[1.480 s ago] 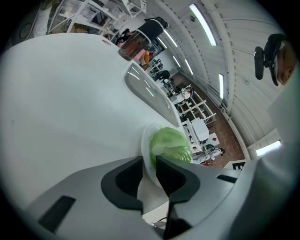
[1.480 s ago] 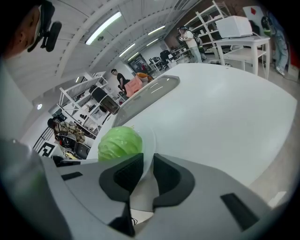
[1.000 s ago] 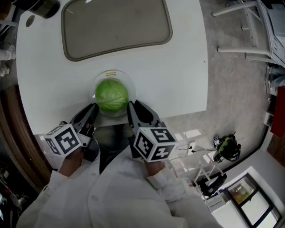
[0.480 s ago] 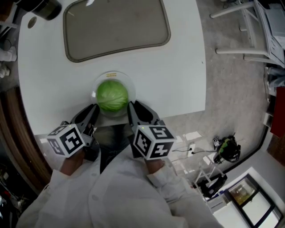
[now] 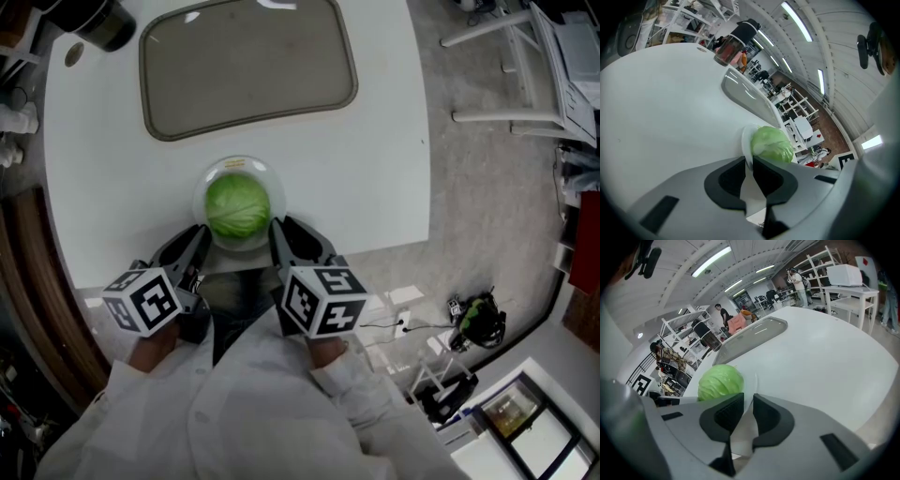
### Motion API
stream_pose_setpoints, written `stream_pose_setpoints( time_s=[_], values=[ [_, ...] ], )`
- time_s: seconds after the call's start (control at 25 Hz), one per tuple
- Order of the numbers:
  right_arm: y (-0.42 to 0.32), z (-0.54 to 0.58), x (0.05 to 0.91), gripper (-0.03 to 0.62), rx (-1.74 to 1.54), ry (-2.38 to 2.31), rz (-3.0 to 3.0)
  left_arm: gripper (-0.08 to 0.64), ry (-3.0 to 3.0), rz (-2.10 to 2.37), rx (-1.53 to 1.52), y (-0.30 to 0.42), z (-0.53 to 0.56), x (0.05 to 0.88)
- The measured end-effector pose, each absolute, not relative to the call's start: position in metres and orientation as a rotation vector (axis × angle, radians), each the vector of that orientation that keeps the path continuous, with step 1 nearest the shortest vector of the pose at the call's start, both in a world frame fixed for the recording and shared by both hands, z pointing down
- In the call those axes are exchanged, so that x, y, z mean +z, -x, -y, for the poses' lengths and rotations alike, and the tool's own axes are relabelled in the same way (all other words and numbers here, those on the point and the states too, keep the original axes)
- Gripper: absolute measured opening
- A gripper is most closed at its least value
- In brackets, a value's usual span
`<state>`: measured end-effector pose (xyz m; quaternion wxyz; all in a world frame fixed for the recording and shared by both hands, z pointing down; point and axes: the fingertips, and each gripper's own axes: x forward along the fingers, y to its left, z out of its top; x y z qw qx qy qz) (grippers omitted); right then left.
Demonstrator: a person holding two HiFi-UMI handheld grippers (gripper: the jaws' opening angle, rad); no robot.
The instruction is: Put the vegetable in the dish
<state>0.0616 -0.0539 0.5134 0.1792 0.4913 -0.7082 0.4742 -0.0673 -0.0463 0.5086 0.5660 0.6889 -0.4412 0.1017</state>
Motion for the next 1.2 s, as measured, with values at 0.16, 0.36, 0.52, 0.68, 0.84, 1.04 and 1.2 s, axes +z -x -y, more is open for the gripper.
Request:
stream_pose_setpoints(
  time_s=[0.16, 0.36, 0.52, 0.68, 0.84, 1.04, 1.2],
  values=[
    [-0.059, 0.063, 0.504, 0.069, 1.269, -1.386, 2.031, 0.049, -1.638, 1.052, 0.244, 0.069, 0.053, 0.503],
    [-0.053, 0.081, 0.496, 0.069, 1.256, -1.378, 2.063, 0.049, -1.649, 1.068, 0.238, 0.076, 0.069, 0.495],
    [-0.052, 0.098, 0.492, 0.069, 1.257, -1.387, 2.076, 0.049, -1.669, 1.075, 0.225, 0.076, 0.088, 0.489],
    [-0.050, 0.122, 0.486, 0.069, 1.242, -1.396, 2.090, 0.049, -1.686, 1.087, 0.214, 0.079, 0.113, 0.482],
    [-0.048, 0.148, 0.482, 0.069, 1.245, -1.405, 2.098, 0.049, -1.698, 1.090, 0.203, 0.081, 0.138, 0.477],
    [-0.047, 0.177, 0.479, 0.069, 1.238, -1.403, 2.106, 0.049, -1.709, 1.098, 0.197, 0.082, 0.167, 0.473],
    [-0.048, 0.205, 0.477, 0.069, 1.227, -1.414, 2.109, 0.049, -1.725, 1.114, 0.194, 0.080, 0.196, 0.469]
  ],
)
